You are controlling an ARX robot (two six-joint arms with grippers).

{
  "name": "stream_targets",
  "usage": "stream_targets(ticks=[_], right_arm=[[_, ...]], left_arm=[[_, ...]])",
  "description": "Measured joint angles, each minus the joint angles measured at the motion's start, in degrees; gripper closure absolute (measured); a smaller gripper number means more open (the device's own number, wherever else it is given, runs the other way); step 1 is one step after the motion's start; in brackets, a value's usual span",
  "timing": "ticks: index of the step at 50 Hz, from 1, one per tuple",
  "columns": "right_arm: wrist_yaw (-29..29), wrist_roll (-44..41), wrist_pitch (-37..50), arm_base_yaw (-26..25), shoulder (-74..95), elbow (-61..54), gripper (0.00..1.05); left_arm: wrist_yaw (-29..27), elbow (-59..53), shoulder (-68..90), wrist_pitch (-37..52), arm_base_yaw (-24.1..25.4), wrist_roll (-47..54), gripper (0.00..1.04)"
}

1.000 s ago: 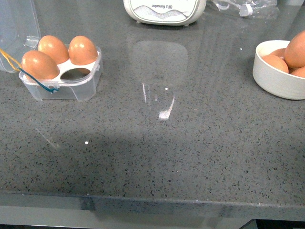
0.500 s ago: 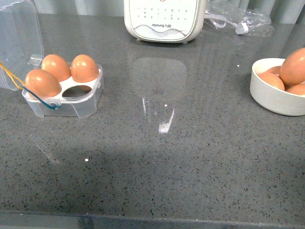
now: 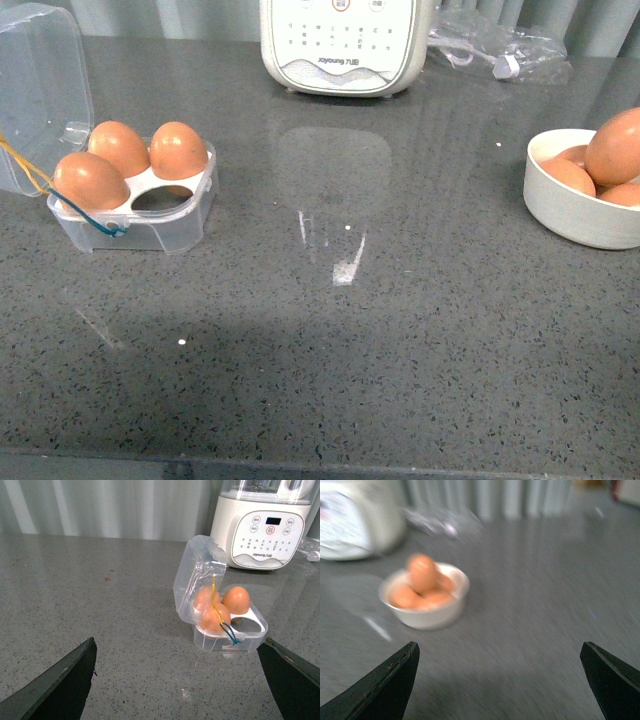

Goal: Put egg into box

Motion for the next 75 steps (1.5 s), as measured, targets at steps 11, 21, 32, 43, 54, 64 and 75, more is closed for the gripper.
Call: stream_targets(ticks=[11,21,32,43,54,64,75], right_arm=[[-5.84,0.85,14.69,-2.78,27.43,7.58,0.07],[-15.32,-5.62,30.23,-8.07,46.95,11.43,0.07],[-21.68,-12.66,31.39,-7.5,54.82,16.35,0.07],[-23.63,-12.17,34.75,-6.97,61.18,19.08,0.07],[-24.02,-10.56,36.35,-5.22,66.6,23.21,0.07],[-23.98,-9.73,36.87,-3.58,72.26,27.32,0.07],[-23.96,-9.03,36.98,-2.67,76.35,29.9,0.07]], left_arm=[[-0.02,0.0,-0.02,0.0,0.0,0.0,0.07],[0.0,0.0,-0.04,0.0,0.0,0.0,0.07],[-0.02,0.0,-0.04,0.0,0.0,0.0,0.07],[0.0,0.0,-0.04,0.0,0.0,0.0,0.07],[-0.02,0.0,-0.04,0.0,0.0,0.0,0.07],[0.0,0.0,-0.04,0.0,0.0,0.0,0.07],[0.0,0.0,-0.04,0.0,0.0,0.0,0.07]])
